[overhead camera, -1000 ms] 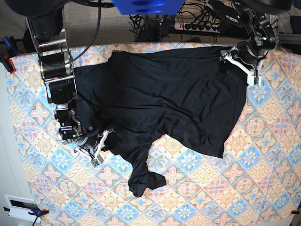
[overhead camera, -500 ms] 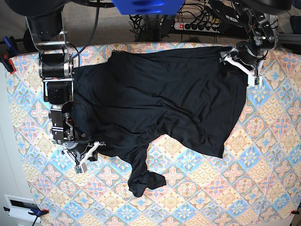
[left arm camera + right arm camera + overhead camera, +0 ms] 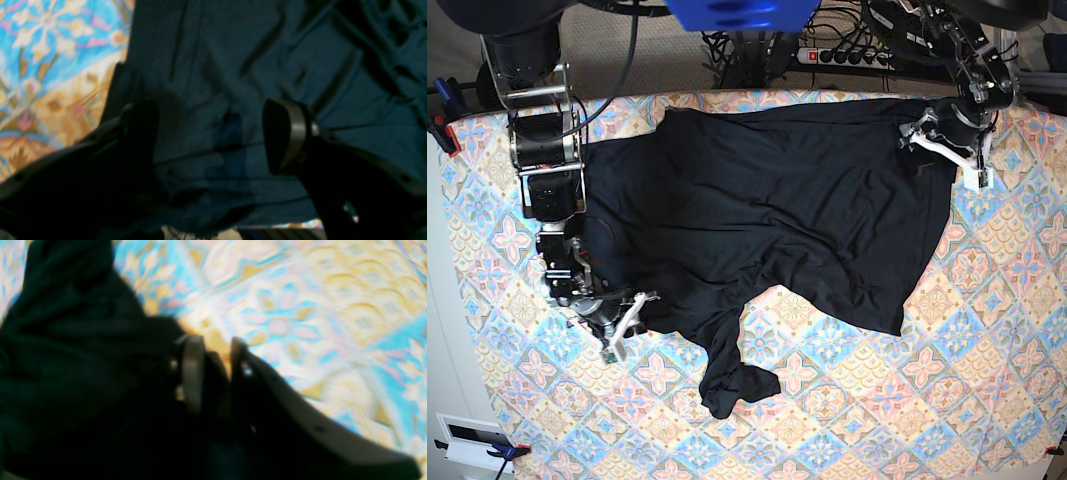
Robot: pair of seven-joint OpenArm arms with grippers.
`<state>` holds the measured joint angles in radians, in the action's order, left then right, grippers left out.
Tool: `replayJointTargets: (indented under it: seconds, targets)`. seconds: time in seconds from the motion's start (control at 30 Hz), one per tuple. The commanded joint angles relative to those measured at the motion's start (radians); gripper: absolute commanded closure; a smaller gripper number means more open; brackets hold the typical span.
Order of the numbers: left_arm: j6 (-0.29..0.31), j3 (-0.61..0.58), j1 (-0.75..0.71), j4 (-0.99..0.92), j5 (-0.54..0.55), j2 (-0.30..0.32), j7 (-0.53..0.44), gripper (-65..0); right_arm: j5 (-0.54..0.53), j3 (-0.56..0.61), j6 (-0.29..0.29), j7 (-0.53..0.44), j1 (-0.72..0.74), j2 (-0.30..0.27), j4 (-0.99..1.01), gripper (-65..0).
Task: Layout the t-shirt on the table in an organized manner, then fold the t-shirt properly
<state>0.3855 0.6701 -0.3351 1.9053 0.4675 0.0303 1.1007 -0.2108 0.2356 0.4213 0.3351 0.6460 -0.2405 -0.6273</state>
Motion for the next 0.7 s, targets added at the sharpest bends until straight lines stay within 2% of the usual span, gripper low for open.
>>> replayJointTargets:
  seconds: [0.0, 0.07, 0.13, 0.37, 0.53, 0.67]
  targets:
    - [0.0, 0.003, 0.006, 0.017, 0.014, 0.009, -0.017, -45.0, -0.009, 0.032, 0.011, -0.023, 0.036, -0.004, -0.019, -18.5]
    - [0.0, 0.003, 0.003, 0.017, 0.014, 0.009, -0.017, -45.0, -0.009, 0.095, 0.012, -0.023, 0.036, -0.004, -0.019, -22.3]
    - [0.0, 0.003, 0.001, 0.017, 0.014, 0.009, -0.017, -45.0, -0.011, 0.133, 0.012, -0.026, 0.036, -0.007, -0.019, -23.2]
    - [0.0, 0.003, 0.0, 0.017, 0.014, 0.009, -0.017, -45.0, -0.014, 0.137, 0.011, -0.031, 0.036, -0.01, -0.016, -23.4]
    - [0.0, 0.003, -0.002, 0.017, 0.014, 0.009, -0.017, -45.0, -0.011, 0.028, 0.011, -0.031, 0.036, -0.01, -0.015, -23.5]
    - [0.0, 0.004, -0.003, 0.017, 0.014, 0.01, -0.017, -45.0, 0.012, 0.008, 0.009, -0.031, 0.036, -0.018, -0.013, -23.6]
